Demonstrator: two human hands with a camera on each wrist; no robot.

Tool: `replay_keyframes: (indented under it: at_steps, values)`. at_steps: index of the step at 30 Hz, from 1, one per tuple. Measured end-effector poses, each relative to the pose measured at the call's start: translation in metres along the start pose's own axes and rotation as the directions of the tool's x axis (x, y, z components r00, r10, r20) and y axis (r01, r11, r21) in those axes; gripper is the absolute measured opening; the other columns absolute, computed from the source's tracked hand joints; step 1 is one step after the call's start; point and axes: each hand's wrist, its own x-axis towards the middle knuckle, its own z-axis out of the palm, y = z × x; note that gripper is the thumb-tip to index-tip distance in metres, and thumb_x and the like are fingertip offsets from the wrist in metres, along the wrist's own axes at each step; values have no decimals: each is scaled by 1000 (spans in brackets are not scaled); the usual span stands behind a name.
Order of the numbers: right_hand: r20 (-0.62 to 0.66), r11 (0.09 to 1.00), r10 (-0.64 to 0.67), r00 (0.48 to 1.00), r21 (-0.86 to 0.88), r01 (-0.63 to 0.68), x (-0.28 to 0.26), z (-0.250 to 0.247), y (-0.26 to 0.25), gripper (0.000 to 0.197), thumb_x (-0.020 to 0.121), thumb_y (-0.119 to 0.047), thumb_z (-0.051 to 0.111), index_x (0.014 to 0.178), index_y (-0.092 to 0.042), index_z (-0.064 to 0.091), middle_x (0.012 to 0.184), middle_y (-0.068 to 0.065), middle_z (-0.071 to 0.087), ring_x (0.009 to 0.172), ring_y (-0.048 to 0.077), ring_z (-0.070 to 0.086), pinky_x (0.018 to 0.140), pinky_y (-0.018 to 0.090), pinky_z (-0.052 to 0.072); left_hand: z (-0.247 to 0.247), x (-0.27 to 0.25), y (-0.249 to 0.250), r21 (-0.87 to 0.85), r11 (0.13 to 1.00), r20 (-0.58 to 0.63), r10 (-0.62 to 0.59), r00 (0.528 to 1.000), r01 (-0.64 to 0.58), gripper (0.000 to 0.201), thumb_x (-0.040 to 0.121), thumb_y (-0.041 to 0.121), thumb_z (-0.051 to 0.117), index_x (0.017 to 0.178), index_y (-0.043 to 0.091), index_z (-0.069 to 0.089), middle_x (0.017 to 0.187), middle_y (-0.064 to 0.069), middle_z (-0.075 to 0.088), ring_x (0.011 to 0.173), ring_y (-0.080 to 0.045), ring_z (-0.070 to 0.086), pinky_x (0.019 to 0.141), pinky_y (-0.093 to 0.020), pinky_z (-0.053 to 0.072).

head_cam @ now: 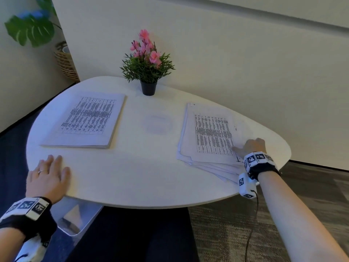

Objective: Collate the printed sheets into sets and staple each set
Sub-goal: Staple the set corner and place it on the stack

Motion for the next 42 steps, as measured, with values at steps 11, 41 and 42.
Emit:
replay_keyframes:
  at_steps: [11,41,42]
  values:
    - [52,1000,10,999,-22,-9,1,24,-23,74,53,-66,80,82,-5,49,74,9,54,74,24,57,64,33,48,1,-1,1,4,1000,10,-21,1000,21,72,83,50,16,147,21,29,158,-8,19,145,-28,14,117,-43,8]
    - [-25,965,0,1000,263,6,-66,11,-41,27,92,-10,53,113,3,43,93,17,54,74,27,49,56,29,34,-36,-5,97,-134,950,157,301,941,-281,39,95,35,52,129,17,55,140,-7,46,124,-24,49,107,-40,34]
    - [16,976,24,1000,217,-27,-61,19,-39,37,89,-17,60,115,2,40,94,15,53,78,27,53,56,29,36,-36,-10,111,-159,922,182,380,907,-354,38,95,35,51,128,18,55,139,-4,47,122,-22,50,105,-37,36]
